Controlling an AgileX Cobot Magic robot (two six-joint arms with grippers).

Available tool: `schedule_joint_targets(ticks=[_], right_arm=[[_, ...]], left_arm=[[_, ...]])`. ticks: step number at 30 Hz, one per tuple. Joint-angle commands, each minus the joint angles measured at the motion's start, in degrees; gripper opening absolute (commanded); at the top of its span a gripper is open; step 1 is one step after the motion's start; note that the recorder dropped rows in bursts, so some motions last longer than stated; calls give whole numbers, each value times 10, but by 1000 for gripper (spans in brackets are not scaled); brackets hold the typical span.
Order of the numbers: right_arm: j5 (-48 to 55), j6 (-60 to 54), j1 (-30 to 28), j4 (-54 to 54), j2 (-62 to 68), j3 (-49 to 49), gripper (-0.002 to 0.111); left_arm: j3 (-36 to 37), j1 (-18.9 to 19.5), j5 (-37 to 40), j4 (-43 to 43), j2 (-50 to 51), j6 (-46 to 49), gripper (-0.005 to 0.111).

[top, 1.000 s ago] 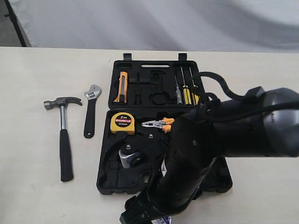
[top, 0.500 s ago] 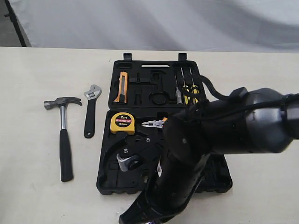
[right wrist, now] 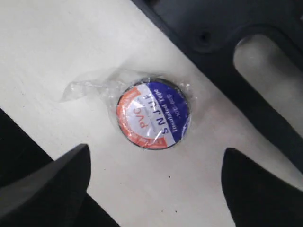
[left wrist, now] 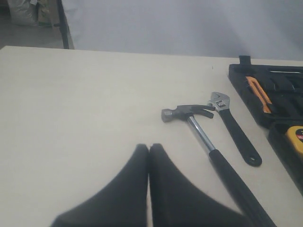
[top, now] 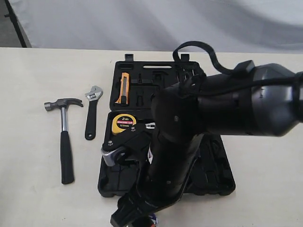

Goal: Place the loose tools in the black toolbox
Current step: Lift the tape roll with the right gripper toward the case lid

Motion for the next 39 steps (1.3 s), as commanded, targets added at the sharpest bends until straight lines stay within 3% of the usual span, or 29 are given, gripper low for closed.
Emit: schedule_joint_targets(ticks=[1, 16, 18, 20, 22, 25, 29, 34, 39], right_arm=[[-16, 26, 25, -14, 12, 0, 74], [-61, 92, 44, -86, 90, 0, 73], [-55, 93, 44, -86, 98, 0, 62], [1, 96, 44, -85, 88, -18, 18], [44, 85, 44, -86, 61, -48, 1], [80, 68, 33, -102, 16, -103, 0], [115, 40, -59, -117, 18, -197, 0], [112, 35, -161, -118, 87, -278, 0], [99, 37, -220, -119, 178, -381, 0]], left_arm=[[5, 2, -10, -8, -5, -6, 1], [5, 2, -10, -8, -5, -6, 1], [5, 2, -10, -8, -5, -6, 1], [5, 2, -10, -8, -5, -6, 1], [5, 2, -10, -8, -5, -6, 1], [5, 2, -10, -8, -5, -6, 1], [5, 2, -10, -8, -5, -6, 1], [5, 2, -10, -8, -5, -6, 1], [5, 2, -10, -8, -5, -6, 1]])
